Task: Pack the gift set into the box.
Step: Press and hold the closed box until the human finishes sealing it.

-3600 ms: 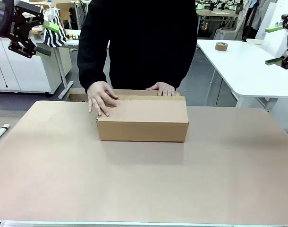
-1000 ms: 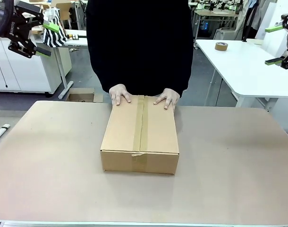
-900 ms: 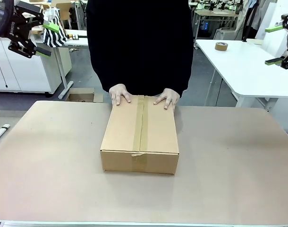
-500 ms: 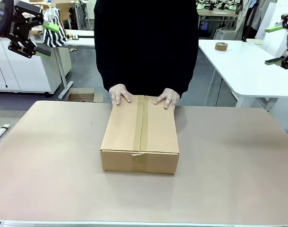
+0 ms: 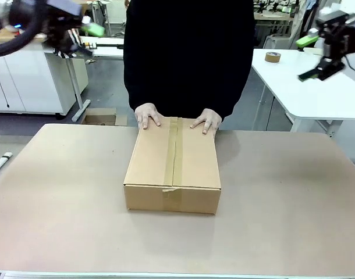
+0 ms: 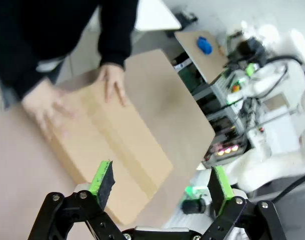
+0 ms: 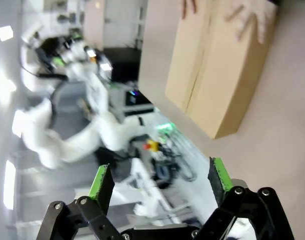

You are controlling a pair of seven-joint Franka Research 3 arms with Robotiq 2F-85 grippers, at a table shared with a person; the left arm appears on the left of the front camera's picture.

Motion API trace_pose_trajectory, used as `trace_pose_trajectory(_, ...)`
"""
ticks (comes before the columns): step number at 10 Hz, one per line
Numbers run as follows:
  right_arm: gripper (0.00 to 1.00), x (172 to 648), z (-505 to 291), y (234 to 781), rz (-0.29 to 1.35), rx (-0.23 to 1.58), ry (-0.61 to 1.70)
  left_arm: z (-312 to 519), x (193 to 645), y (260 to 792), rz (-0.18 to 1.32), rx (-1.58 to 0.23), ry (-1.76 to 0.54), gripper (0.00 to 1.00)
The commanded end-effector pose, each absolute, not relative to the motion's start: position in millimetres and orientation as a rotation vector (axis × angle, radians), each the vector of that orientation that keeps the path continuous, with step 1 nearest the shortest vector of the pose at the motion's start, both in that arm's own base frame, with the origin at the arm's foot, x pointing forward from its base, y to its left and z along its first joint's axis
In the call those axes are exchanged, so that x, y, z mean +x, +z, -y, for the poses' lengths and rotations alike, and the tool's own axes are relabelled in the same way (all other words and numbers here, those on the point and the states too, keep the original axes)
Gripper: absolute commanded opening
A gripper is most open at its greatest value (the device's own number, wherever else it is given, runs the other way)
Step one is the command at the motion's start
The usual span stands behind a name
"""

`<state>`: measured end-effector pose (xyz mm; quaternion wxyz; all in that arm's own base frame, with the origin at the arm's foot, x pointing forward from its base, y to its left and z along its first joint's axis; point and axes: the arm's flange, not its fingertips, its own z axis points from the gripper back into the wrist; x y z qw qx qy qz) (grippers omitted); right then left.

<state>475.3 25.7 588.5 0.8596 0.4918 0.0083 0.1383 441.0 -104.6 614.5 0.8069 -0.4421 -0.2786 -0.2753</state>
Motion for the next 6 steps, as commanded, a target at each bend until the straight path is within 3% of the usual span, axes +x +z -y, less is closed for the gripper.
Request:
trace_pose_trajectory(1, 1.0, 473, -84, 575, 0.466, 0.933, 0.736, 132, 458, 599, 0.926, -0.969, -1.051, 1.0)
trace_pose_trajectory(2, 1.0, 463, -116, 568, 0.662, 0.748, 0.806, 144, 457, 593, 0.96, -0.96, -1.188, 1.0)
trace_pose_trajectory(3, 1.0, 448, -145, 560, 0.75, 0.678, 0.915, 149, 457, 585, 1.076, -0.968, -1.279, 1.0)
trace_pose_trajectory(4, 1.0, 438, -157, 557, 0.874, 0.558, 0.898, 147, 457, 580, 1.102, -0.99, -1.268, 1.0)
trace_pose_trajectory(5, 1.0, 443, -152, 557, 0.944, 0.385, 0.684, 135, 456, 576, 0.949, -1.041, -1.201, 1.0)
trace_pose_trajectory(6, 1.0, 459, -159, 580, 0.427, 0.764, 0.756, 163, 456, 598, 0.939, -0.875, -1.152, 1.0)
